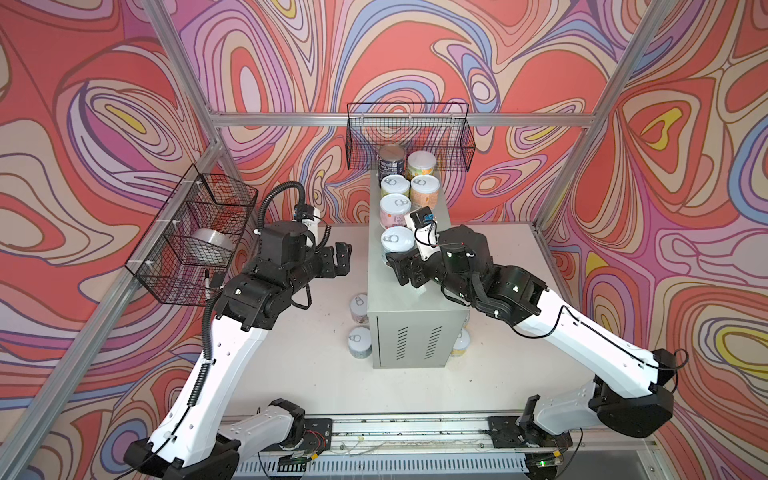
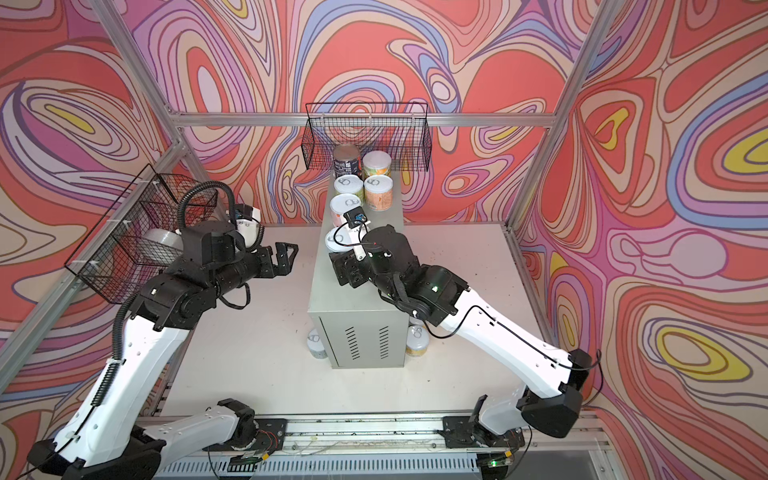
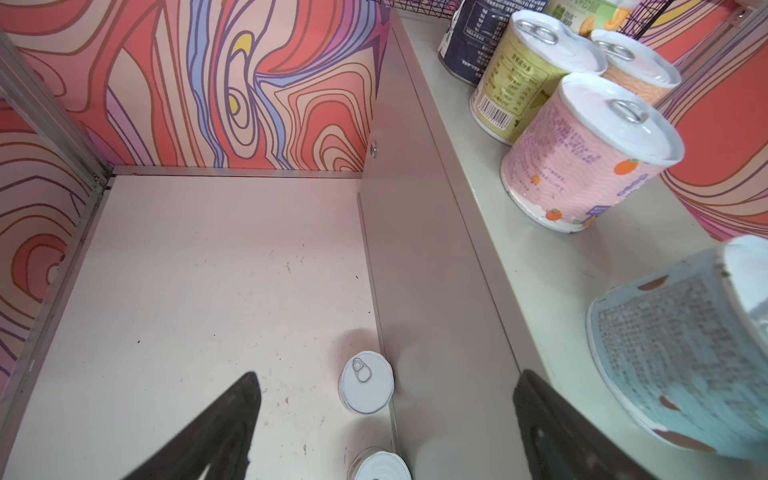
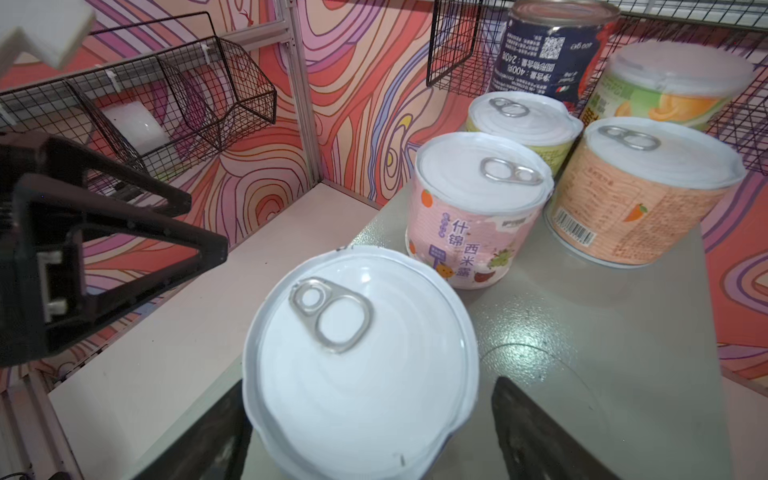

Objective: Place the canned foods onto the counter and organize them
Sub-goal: 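Grasp the blue-labelled can with the right gripper while the left gripper draws back, then slide the blue-labelled can beside the pink-labelled can with the right gripper, open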

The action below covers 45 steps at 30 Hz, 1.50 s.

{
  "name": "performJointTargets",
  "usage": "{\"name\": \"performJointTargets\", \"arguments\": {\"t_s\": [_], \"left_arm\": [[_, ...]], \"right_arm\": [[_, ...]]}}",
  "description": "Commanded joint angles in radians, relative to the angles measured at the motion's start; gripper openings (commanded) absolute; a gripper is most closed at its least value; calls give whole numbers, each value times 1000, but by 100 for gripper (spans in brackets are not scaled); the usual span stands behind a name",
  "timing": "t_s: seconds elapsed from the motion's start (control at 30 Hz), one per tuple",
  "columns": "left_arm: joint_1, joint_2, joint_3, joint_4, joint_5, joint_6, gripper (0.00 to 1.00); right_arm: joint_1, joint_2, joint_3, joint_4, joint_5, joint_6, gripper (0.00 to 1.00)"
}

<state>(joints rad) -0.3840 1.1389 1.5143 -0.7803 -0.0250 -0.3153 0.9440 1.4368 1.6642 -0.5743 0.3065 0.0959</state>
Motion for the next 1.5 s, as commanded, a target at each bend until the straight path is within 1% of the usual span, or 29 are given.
{"name": "performJointTargets", "arguments": {"t_s": [0.0,0.27,0.47,0.63,0.67,0.73,0.77,0.87,0.9,1.0,1.07,1.2,1.27,1.47], "left_arm": [[13,8,-17,36,31,9,95],[21,19,-33,45,53,-4,94],[22,9,-55,49,52,-11,94],[21,20,-51,39,42,-8,94],[20,22,-51,39,42,-8,94],[22,22,-52,42,49,-10,94],[22,25,-52,43,58,-11,94],[20,31,-49,45,69,-15,94],[21,31,-50,47,72,-15,94],[21,33,-51,49,74,-18,94],[21,33,-52,50,74,-18,94],[21,35,-67,63,72,-19,94],[21,39,-76,70,77,-19,94],[21,55,-90,103,100,-27,94]], "right_arm": [[6,14,26,7,37,-22,92],[5,33,-10,72,28,-50,93],[0,45,-29,88,11,-58,89],[-22,34,-52,99,-23,-40,82],[-27,29,-57,99,-30,-33,79],[-35,14,-66,101,-44,-26,68],[-36,8,-71,103,-46,-21,65],[-36,-4,-58,73,-40,-14,59],[-37,-8,-57,60,-41,-9,57],[-36,-36,-62,25,-40,11,56],[-37,-60,-73,3,-31,25,56],[-36,-102,-101,-59,41,45,53],[-37,-122,-126,-76,81,49,48],[-50,-105,-141,-90,153,31,43]]}}
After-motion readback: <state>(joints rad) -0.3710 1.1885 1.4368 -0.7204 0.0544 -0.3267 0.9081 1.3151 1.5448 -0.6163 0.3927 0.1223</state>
